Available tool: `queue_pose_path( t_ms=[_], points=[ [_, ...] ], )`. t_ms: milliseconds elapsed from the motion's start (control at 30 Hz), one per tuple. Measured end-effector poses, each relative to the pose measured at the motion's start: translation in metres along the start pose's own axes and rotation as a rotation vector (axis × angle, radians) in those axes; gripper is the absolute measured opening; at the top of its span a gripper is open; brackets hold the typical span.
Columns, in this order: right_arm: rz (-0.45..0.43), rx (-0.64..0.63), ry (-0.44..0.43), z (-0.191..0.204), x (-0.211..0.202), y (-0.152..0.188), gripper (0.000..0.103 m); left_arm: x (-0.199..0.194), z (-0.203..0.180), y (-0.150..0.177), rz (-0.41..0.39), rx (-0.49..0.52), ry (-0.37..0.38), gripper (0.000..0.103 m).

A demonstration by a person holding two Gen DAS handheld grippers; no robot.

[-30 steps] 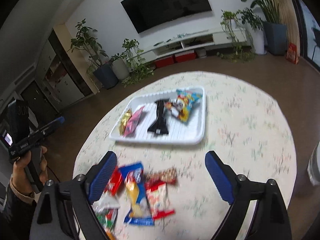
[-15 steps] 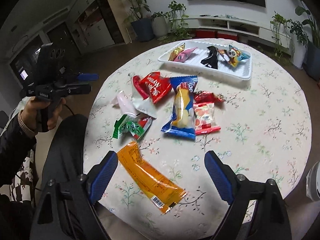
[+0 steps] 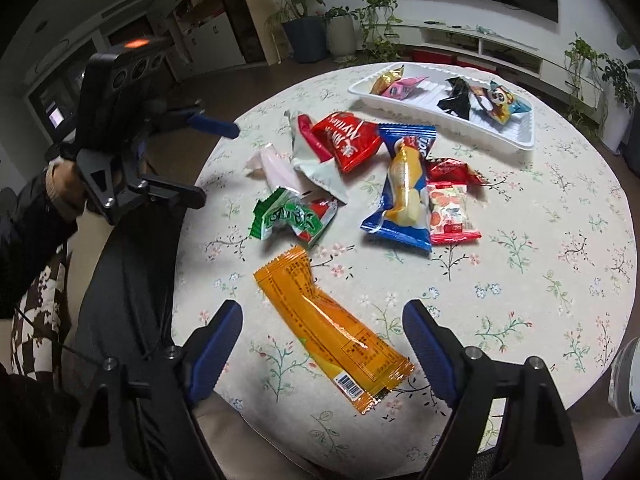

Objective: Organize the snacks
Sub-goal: 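Open both tools and move them back over the snack pile, then grasp the pale pink bag with the left tool while the right tool grasps the orange bar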

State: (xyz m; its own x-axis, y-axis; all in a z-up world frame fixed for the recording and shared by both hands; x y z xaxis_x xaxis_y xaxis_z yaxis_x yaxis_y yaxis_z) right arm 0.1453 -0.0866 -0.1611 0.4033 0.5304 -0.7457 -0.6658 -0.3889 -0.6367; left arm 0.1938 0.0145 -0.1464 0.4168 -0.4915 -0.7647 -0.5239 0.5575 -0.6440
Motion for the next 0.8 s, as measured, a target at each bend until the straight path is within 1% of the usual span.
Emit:
queue_pose_path(
  t_ms=[67, 100, 133, 167, 233, 300, 400, 533, 567, 700, 733, 767, 800],
  points=[
    [0.011, -0.010, -0.006, 0.002, 0.002, 0.002, 0.085, 0.008, -0.002, 0.000, 0.039, 0.045, 0.027, 0.101],
    [0.017, -0.010, -0.006, 0.002, 0.002, 0.002, 0.085, 0.013, -0.005, 0.000, 0.065, 0.061, 0.068, 0.101],
    [0.022, -0.007, -0.008, 0.001, 0.004, 0.003, 0.085, 0.020, -0.006, 0.003, 0.105, 0.076, 0.099, 0.098],
    [0.024, -0.003, -0.010, 0.000, 0.004, 0.003, 0.085, 0.027, -0.007, 0.006, 0.141, 0.096, 0.108, 0.090],
    [0.023, 0.006, -0.014, -0.001, 0.005, 0.003, 0.085, 0.040, -0.008, 0.014, 0.210, 0.135, 0.133, 0.083],
    [0.026, 0.011, -0.017, -0.003, 0.007, 0.003, 0.085, 0.047, -0.007, 0.014, 0.234, 0.174, 0.140, 0.083],
    [0.037, 0.018, -0.019, -0.005, 0.009, 0.005, 0.085, 0.053, -0.005, 0.009, 0.254, 0.178, 0.173, 0.083],
    [0.041, 0.020, -0.032, -0.005, 0.012, 0.005, 0.085, 0.066, -0.001, 0.004, 0.305, 0.230, 0.168, 0.083],
    [0.043, 0.016, -0.035, -0.005, 0.013, 0.005, 0.085, 0.069, 0.002, 0.003, 0.310, 0.215, 0.137, 0.083],
    [0.053, 0.010, -0.041, -0.004, 0.016, 0.004, 0.085, 0.076, 0.011, 0.002, 0.345, 0.213, 0.146, 0.081],
    [0.054, 0.011, -0.044, -0.004, 0.017, 0.004, 0.085, 0.077, 0.013, 0.001, 0.350, 0.207, 0.151, 0.076],
    [0.057, 0.011, -0.044, -0.004, 0.018, 0.004, 0.085, 0.079, 0.016, 0.002, 0.361, 0.202, 0.149, 0.068],
    [0.060, 0.010, -0.043, -0.004, 0.019, 0.005, 0.085, 0.081, 0.019, 0.004, 0.372, 0.206, 0.141, 0.063]
  ],
)
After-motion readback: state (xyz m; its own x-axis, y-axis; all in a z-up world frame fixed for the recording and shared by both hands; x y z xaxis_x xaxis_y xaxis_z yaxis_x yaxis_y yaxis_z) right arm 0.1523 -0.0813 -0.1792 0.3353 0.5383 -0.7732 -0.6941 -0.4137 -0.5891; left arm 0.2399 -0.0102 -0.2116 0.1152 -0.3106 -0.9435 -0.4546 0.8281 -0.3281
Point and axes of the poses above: each gripper's, at about its wrist camera, not at the fingertips, and x roughly the way its jaws point, z to its left, y to its underside, the point moved 10 cm from there along x, roughly the way its jaws point, and after that the axes turned 6 degrees about -z, right-handed, at the moved point
